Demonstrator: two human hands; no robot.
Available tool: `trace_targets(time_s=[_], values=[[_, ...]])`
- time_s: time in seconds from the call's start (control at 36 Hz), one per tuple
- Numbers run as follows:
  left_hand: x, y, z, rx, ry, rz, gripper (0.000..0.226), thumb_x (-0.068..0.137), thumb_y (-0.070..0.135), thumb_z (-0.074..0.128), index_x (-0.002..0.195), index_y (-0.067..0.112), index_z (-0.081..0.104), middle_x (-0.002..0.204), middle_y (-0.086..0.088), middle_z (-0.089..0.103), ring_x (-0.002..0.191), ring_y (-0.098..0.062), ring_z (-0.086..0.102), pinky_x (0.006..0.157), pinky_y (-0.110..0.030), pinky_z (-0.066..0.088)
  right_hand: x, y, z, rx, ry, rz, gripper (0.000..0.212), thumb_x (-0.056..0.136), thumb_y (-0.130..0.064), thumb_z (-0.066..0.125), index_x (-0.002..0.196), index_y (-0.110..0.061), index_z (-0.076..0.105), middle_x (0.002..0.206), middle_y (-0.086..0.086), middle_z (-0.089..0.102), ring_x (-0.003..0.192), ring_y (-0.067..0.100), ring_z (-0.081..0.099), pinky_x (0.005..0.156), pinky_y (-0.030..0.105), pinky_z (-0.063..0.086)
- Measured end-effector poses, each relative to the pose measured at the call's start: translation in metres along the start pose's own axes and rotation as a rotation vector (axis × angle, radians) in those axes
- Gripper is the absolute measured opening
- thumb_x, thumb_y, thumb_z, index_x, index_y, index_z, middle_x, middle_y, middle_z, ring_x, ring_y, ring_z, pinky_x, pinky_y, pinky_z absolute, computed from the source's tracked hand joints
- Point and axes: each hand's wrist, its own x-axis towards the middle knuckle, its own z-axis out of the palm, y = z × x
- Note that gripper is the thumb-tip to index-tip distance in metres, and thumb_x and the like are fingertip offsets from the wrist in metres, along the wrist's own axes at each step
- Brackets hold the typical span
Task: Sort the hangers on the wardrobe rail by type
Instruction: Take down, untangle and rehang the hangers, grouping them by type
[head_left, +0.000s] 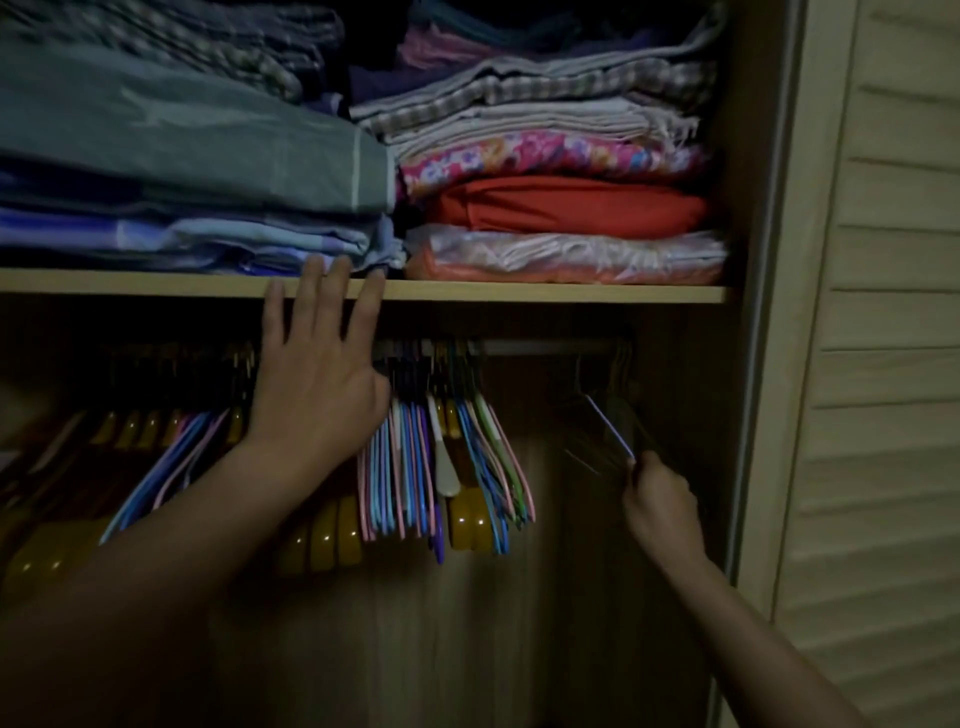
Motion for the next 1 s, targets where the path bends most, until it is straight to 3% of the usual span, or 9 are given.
trace_targets(time_s=[0.06, 0.17, 0.33, 0.47, 0.56, 0.64, 0.72, 0.81, 1.0], values=[[0.002, -0.007, -0.001, 0.023, 0.01, -0.018, 0.091, 0.078, 0.028, 0.062, 0.156, 0.012, 0.019, 0.156, -0.021, 0.027, 0.148, -0.04, 0.018, 0.121, -0.059, 0.01, -0.001, 0.008, 0.001, -0.12, 0.004, -0.034, 0.017, 0.097, -0.016, 0.055, 0.113, -0.012, 0.055, 0.094, 0.005, 0.065, 0.079, 0.021, 0.065, 0.067, 0.036, 0.055], [0.001, -0.008, 0.002, 0.057, 0.03, -0.011, 0.09, 0.08, 0.029, 0.06, 0.157, 0.011, 0.018, 0.153, -0.022, 0.03, 0.144, -0.042, 0.023, 0.12, -0.06, 0.012, 0.003, 0.017, -0.003, -0.317, 0.071, -0.095, 0.073, 0.088, -0.019, 0.068, 0.149, -0.009, 0.029, 0.095, 0.008, 0.066, 0.079, 0.026, 0.068, 0.067, 0.039, 0.056], [0.001, 0.002, 0.005, -0.008, 0.077, -0.062, 0.084, 0.081, 0.027, 0.058, 0.155, 0.009, 0.022, 0.152, -0.023, 0.029, 0.145, -0.042, 0.021, 0.121, -0.058, 0.01, 0.007, 0.011, -0.008, -0.422, 0.042, -0.056, 0.055, 0.091, -0.017, 0.064, 0.14, -0.011, 0.041, 0.105, 0.009, 0.061, 0.084, 0.023, 0.066, 0.069, 0.034, 0.059], [0.001, 0.003, 0.007, -0.025, 0.076, -0.083, 0.081, 0.083, 0.029, 0.054, 0.155, 0.01, 0.021, 0.154, -0.021, 0.027, 0.147, -0.04, 0.019, 0.122, -0.057, 0.009, -0.01, -0.002, -0.007, -0.587, 0.176, -0.138, 0.05, 0.086, -0.02, 0.069, 0.132, -0.008, 0.053, 0.128, 0.019, 0.052, 0.11, 0.033, 0.055, 0.085, 0.039, 0.053], [0.002, 0.005, 0.007, -0.029, 0.073, -0.094, 0.081, 0.084, 0.029, 0.054, 0.156, 0.011, 0.021, 0.155, -0.02, 0.026, 0.148, -0.039, 0.018, 0.122, -0.057, 0.009, -0.011, -0.019, 0.002, -0.33, 0.117, -0.18, 0.036, 0.091, -0.025, 0.065, 0.125, -0.014, 0.059, 0.124, 0.011, 0.057, 0.108, 0.025, 0.058, 0.089, 0.037, 0.054], [0.002, 0.003, 0.008, -0.037, 0.082, -0.086, 0.081, 0.083, 0.027, 0.055, 0.155, 0.011, 0.022, 0.155, -0.02, 0.028, 0.148, -0.039, 0.019, 0.122, -0.057, 0.01, -0.002, -0.051, 0.01, 0.172, -0.239, 0.029, 0.025, 0.101, -0.029, 0.051, 0.121, -0.019, 0.061, 0.114, 0.003, 0.063, 0.09, 0.017, 0.062, 0.079, 0.036, 0.054], [0.001, 0.0, 0.01, -0.043, 0.092, -0.074, 0.081, 0.083, 0.025, 0.056, 0.155, 0.011, 0.023, 0.155, -0.019, 0.029, 0.148, -0.038, 0.02, 0.122, -0.056, 0.011, 0.005, -0.068, 0.027, 0.449, -0.438, 0.165, 0.028, 0.101, -0.037, 0.052, 0.123, -0.022, 0.061, 0.111, 0.003, 0.066, 0.088, 0.013, 0.06, 0.076, 0.028, 0.047], [0.002, -0.001, 0.01, -0.037, 0.098, -0.078, 0.081, 0.083, 0.026, 0.055, 0.155, 0.011, 0.023, 0.155, -0.019, 0.029, 0.148, -0.038, 0.02, 0.122, -0.056, 0.011, 0.008, -0.071, 0.042, 0.529, -0.486, 0.185, 0.025, 0.098, -0.034, 0.058, 0.117, -0.019, 0.064, 0.101, 0.001, 0.066, 0.086, 0.014, 0.06, 0.075, 0.031, 0.047], [0.002, 0.001, 0.014, -0.047, 0.11, -0.09, 0.083, 0.082, 0.026, 0.058, 0.156, 0.011, 0.022, 0.156, -0.019, 0.027, 0.149, -0.038, 0.019, 0.122, -0.057, 0.011, 0.011, -0.066, 0.051, 0.553, -0.486, 0.217, 0.032, 0.095, -0.021, 0.062, 0.127, -0.017, 0.059, 0.113, 0.006, 0.063, 0.095, 0.02, 0.063, 0.074, 0.032, 0.05]])
